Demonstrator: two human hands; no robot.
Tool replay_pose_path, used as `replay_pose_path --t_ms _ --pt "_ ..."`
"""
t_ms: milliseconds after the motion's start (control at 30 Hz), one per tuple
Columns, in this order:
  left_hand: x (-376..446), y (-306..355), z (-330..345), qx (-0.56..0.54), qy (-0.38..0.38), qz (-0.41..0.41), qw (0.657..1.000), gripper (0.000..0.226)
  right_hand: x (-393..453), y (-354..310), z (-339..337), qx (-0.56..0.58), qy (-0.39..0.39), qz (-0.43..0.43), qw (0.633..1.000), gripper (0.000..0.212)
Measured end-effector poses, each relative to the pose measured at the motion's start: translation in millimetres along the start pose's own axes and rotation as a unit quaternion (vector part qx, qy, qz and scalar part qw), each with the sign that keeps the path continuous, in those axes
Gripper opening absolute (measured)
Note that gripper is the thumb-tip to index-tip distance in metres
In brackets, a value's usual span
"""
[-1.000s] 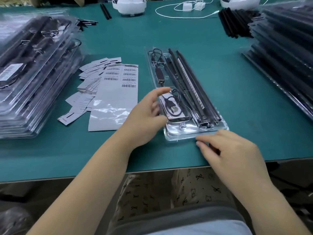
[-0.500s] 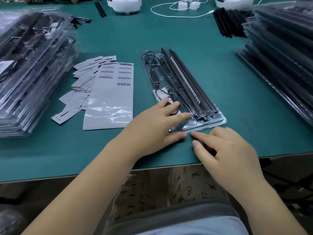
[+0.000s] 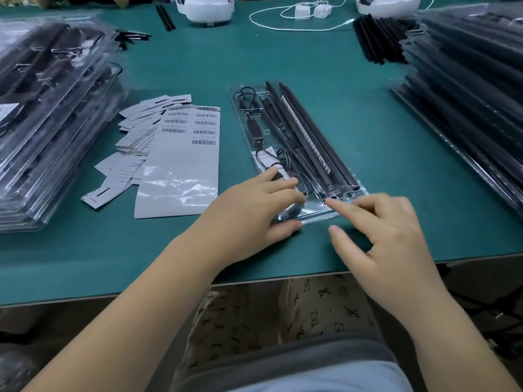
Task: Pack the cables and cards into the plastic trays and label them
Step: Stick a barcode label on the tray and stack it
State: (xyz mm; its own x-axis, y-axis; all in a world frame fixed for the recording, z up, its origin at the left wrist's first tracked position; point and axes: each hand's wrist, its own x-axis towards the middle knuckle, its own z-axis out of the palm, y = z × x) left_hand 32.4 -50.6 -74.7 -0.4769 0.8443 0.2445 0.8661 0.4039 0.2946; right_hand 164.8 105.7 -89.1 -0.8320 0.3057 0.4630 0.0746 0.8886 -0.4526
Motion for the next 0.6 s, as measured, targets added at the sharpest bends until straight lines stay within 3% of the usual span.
replay_pose_path --t_ms 167,300,433,600 --pt "-1 -5 -2 -0.12 -0.022 -0.075 0.99 0.057 15 3 1 -0.053 -0.072 -0.055 0.994 0.039" --pt "-2 -3 -2 -0.103 -0.014 -0.085 0.991 0.074 20 17 -1 -0.021 -0.05 0.034 0.998 0.041" --pt "1 -3 -2 -0.044 0.037 -0.045 0.997 0.055 23 27 -6 -0.012 -0.081 0.06 0.995 0.049" --pt "1 1 1 -0.013 0.048 0.0 0.999 0.037 22 22 -4 -0.017 -0.086 0.056 0.995 0.054"
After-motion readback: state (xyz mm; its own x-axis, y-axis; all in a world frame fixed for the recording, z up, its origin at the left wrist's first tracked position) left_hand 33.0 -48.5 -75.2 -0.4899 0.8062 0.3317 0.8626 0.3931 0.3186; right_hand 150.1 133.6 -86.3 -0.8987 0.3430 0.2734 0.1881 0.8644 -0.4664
